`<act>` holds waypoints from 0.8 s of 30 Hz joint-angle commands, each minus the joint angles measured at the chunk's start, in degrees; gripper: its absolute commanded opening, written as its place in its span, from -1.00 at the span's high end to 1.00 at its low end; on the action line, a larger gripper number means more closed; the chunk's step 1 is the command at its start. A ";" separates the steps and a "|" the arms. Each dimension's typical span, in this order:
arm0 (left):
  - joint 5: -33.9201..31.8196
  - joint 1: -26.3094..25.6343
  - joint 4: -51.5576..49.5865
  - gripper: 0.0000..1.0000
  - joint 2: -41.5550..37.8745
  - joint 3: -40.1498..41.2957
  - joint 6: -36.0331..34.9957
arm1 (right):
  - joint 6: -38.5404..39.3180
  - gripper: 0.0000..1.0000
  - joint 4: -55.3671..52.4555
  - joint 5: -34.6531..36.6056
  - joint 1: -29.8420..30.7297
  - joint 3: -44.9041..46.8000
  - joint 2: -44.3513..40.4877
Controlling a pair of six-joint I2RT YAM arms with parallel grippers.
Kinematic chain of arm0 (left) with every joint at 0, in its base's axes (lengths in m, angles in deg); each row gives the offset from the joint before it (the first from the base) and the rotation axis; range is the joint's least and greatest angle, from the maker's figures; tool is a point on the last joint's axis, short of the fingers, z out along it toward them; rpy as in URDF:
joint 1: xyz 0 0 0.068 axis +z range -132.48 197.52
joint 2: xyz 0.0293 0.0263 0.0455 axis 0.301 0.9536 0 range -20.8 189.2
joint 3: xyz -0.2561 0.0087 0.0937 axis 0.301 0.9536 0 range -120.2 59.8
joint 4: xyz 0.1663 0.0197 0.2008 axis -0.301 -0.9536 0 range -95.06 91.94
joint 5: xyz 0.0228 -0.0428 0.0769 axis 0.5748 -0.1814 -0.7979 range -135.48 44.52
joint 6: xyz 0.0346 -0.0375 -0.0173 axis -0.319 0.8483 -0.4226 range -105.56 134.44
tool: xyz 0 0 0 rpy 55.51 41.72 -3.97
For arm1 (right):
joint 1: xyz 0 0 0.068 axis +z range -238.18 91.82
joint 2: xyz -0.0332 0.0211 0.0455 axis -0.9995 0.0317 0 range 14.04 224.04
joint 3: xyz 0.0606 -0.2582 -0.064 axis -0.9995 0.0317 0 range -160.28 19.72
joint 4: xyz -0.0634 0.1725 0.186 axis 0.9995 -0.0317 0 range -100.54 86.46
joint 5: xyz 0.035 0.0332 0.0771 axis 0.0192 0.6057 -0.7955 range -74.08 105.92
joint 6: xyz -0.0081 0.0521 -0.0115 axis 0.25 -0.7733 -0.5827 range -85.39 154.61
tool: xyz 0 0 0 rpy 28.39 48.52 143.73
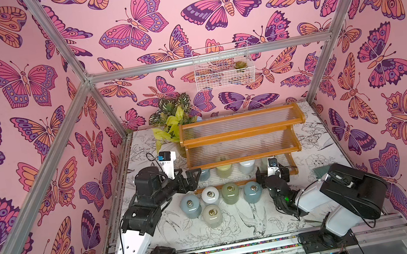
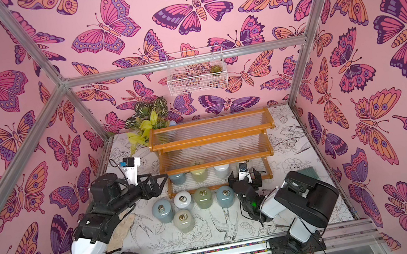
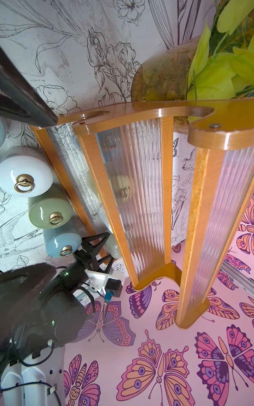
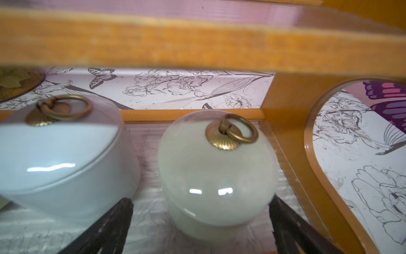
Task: Remove the tea canisters from the shelf
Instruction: Pick up the tea canister from the shelf.
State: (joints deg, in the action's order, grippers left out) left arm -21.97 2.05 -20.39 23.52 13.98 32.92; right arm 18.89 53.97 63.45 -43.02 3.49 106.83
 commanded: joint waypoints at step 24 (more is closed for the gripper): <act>1.73 -0.32 0.27 -1.00 -0.08 -0.23 -1.42 | -2.82 -0.99 -5.29 2.79 -6.70 -8.63 6.46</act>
State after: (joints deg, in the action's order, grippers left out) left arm -21.25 2.05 -20.41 23.54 13.98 32.68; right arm 17.92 52.46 64.63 -49.22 -4.44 111.90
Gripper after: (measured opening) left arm 0.999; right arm 0.991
